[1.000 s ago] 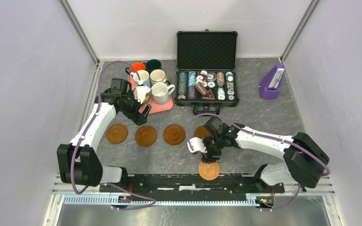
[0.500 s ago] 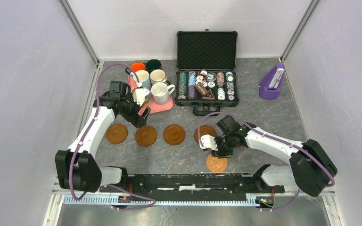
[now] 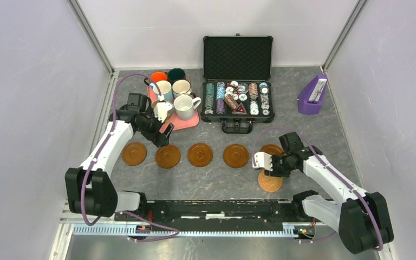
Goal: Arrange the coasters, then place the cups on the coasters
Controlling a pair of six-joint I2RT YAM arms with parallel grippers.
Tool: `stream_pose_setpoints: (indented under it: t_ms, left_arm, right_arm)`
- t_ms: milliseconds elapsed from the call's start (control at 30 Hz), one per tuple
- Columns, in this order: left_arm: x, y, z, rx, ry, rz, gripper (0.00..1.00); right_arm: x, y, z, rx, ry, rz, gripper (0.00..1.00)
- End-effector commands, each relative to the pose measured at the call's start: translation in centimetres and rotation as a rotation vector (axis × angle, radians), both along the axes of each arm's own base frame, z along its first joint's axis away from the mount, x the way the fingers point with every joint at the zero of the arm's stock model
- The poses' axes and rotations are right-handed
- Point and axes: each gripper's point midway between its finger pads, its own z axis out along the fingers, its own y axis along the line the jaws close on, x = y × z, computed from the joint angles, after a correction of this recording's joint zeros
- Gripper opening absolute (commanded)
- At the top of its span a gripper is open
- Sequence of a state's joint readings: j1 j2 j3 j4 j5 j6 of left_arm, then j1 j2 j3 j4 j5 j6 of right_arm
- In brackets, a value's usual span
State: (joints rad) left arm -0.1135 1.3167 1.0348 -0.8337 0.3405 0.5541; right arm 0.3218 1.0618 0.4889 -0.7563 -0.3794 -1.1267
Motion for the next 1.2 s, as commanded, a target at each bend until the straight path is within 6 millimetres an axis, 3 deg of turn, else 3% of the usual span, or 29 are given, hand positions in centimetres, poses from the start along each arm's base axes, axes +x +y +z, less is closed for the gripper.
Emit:
stream_pose_setpoints:
  t_ms: [0, 200, 367, 500, 567, 800, 1033, 1167]
  left_arm:
    - [1.3, -0.7, 1.3, -0.038, -0.035, 0.013, 1.00]
    - [1.9, -0.9, 1.4, -0.038, -0.036, 0.003, 1.00]
    - [2.2, -0.9, 1.3, -0.034, -0.035, -0.005, 1.00]
    - [2.2, -0.8, 1.2, -0.031, -0.034, -0.006, 1.00]
    - [2.3, -0.8, 1.2, -0.031, -0.033, -0.004, 1.00]
    - [2.4, -0.7, 1.3, -0.029, -0.034, 0.010, 1.00]
    - [2.4, -0.5, 1.5, -0.015, -0.046, 0.015, 1.00]
    - [2.5, -0.4, 1.6, -0.014, -0.048, 0.017, 1.00]
  right_arm:
    - [-4.9, -9.0, -3.1, -0.370, 0.157, 0.032, 0.36]
    - [-5.6, -12.7, -2.9, -0.425, 0.199, 0.000, 0.33]
    - [-5.1, -15.7, -2.1, -0.468, 0.224, -0.045, 0.33]
    - [-3.6, -18.2, -2.0, -0.481, 0.239, -0.156, 0.33]
    - [-1.6, -19.3, -1.8, -0.469, 0.234, -0.254, 0.33]
    - [6.1, -18.4, -0.8, -0.276, 0.190, -0.501, 0.35]
    - [8.2, -15.8, -1.1, -0.206, 0.183, -0.503, 0.36]
    - [9.3, -15.5, -1.0, -0.205, 0.158, -0.513, 0.37]
